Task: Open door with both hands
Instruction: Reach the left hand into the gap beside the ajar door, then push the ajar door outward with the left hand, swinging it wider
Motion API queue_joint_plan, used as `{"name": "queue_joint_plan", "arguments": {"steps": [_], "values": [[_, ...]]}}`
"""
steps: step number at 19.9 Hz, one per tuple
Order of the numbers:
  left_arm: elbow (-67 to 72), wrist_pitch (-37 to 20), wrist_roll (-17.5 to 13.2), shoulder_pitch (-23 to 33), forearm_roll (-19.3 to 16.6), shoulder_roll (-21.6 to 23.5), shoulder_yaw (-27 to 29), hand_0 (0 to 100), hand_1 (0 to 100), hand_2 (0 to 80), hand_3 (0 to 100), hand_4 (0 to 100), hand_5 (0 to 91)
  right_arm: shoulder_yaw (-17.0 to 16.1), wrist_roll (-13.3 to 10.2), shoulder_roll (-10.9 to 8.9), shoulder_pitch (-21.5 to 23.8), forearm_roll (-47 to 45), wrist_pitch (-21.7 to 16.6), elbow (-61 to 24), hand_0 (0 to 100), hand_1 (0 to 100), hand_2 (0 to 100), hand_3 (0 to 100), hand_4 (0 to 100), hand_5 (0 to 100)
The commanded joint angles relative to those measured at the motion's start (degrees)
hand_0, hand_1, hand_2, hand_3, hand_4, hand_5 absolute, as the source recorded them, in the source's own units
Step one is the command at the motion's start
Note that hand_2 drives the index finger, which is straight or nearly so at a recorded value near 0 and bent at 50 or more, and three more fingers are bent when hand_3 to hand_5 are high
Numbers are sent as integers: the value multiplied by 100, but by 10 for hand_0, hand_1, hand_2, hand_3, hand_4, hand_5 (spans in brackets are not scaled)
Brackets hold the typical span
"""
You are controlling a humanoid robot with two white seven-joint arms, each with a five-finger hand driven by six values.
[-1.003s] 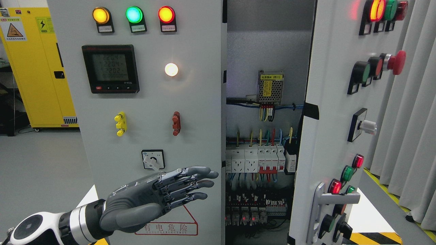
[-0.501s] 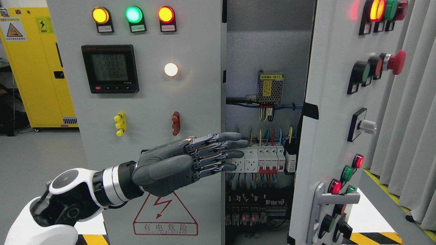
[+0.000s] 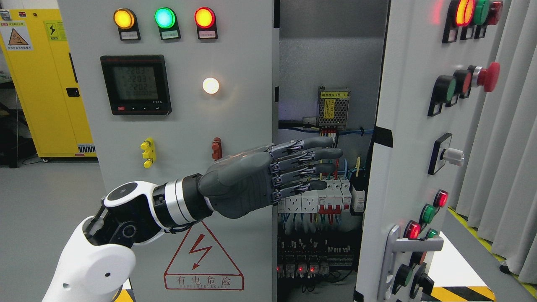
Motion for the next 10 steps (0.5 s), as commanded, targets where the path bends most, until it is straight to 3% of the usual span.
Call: {"name": "queue_joint_plan", "arguments": {"steps": [1,10], "values": [[1106,4,-4,-471,76,-995,-304,120,556,0,0,0,0,3,-3,-4,0,-4,4,12,0,500,40,0,0,0],[1168,4,-4,-533,-320,-1460,-691,120,556,0,0,0,0,-6,-11,-4,0,-13,13,12,0,500,40,0,0,0]]}}
